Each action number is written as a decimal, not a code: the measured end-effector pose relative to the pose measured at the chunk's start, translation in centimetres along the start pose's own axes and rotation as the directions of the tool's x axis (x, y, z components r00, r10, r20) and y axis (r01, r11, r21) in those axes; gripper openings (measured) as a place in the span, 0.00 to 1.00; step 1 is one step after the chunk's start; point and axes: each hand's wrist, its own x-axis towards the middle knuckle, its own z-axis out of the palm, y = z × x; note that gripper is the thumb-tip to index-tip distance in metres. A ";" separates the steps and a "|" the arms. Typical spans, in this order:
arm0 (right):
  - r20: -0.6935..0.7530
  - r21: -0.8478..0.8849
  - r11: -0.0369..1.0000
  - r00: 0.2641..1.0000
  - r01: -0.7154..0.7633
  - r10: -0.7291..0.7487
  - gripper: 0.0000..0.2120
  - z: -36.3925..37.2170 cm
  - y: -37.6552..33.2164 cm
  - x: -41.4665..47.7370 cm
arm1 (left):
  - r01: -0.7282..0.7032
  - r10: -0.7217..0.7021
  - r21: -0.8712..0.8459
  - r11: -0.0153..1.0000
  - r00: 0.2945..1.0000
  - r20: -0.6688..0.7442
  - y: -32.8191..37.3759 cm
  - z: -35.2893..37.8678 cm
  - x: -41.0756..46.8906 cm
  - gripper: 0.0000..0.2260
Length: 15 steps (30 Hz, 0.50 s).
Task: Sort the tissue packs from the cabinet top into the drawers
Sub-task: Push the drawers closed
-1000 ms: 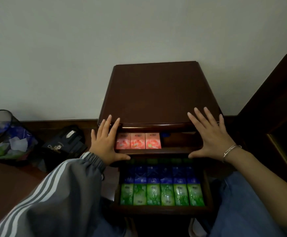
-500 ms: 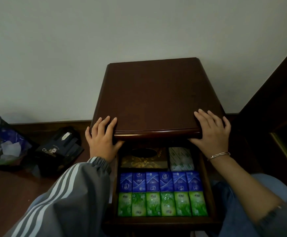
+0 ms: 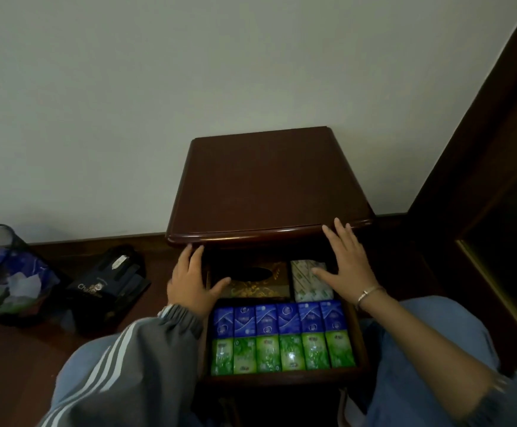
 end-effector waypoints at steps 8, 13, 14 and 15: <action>0.878 0.373 0.126 0.393 -0.919 0.272 0.16 3.7 -2.0 -9.7 | 0.941 -0.398 -0.264 0.212 0.330 0.856 -1.7 1.6 -9.1 0.31; 0.985 0.122 -0.086 0.110 -0.989 0.131 0.37 5.4 -0.4 -10.4 | 0.992 -0.286 -0.109 0.066 0.123 0.950 -2.2 3.0 -11.0 0.37; 0.989 0.099 -0.123 0.084 -0.987 0.119 0.39 5.6 -0.3 -10.4 | 0.993 -0.278 -0.096 0.066 0.111 0.954 -2.0 3.1 -11.0 0.37; 0.992 0.081 -0.157 0.064 -0.984 0.110 0.41 5.9 -0.3 -10.4 | 0.994 -0.280 -0.094 0.060 0.108 0.954 -1.7 3.2 -11.1 0.36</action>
